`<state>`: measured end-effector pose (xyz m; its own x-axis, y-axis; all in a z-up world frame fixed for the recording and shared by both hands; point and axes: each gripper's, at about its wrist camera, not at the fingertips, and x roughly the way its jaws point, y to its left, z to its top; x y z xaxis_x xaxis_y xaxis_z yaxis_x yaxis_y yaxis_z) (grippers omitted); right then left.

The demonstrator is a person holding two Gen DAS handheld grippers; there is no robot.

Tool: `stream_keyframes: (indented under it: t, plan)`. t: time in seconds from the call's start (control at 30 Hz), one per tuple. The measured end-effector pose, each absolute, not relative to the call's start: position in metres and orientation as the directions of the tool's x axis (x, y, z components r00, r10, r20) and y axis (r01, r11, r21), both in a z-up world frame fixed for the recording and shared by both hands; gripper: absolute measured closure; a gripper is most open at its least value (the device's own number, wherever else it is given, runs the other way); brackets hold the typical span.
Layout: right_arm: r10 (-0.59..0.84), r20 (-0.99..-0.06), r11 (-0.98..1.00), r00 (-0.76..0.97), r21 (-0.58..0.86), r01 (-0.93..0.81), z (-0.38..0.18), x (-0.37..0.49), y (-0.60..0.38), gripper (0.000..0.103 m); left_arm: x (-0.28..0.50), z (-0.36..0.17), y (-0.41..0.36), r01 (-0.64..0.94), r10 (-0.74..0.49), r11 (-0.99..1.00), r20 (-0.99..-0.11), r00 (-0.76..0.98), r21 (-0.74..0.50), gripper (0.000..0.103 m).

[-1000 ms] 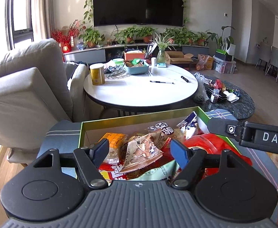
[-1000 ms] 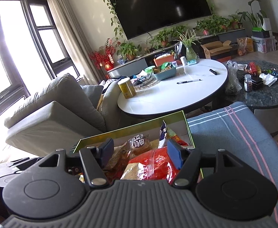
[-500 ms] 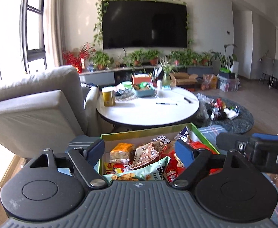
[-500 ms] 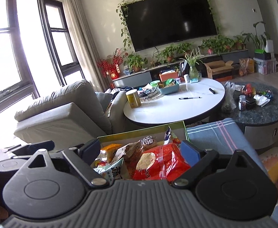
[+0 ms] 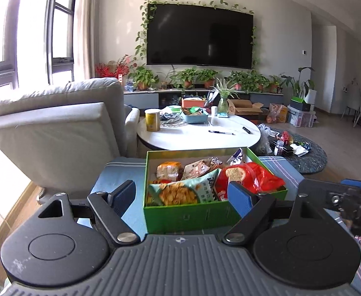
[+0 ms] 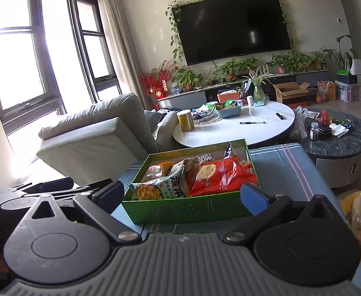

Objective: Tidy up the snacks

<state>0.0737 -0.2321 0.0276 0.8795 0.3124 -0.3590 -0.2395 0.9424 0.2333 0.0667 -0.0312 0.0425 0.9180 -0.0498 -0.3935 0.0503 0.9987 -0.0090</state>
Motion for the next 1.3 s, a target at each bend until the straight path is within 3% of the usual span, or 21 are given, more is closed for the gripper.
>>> stream_keyframes:
  t: [0.1,0.2,0.43,1.3]
  plan:
    - [0.302,-0.352,0.941,0.886,0.260,-0.218,0.023,0.062,-0.235,0.018,0.052,0.040,-0.030,0.039,-0.040,0.999,-0.386,0.921,-0.010,0.023]
    - [0.300,-0.356,0.942,0.885,0.256,-0.217,0.018,0.052,-0.231,0.018,0.041,0.037,-0.029,0.037,-0.039,0.999,-0.394,0.918,-0.013,0.016]
    - [0.273,-0.364,0.960,0.890,0.160,-0.228,0.009,0.032,-0.216,0.018,0.023,0.026,-0.021,0.017,-0.018,1.000,-0.399,0.917,-0.007,0.016]
    - [0.256,-0.400,0.965,0.880,0.163,-0.206,-0.006,0.024,-0.209,0.018,0.014,0.003,-0.014,0.010,-0.015,1.000,-0.442,0.897,-0.013,0.015]
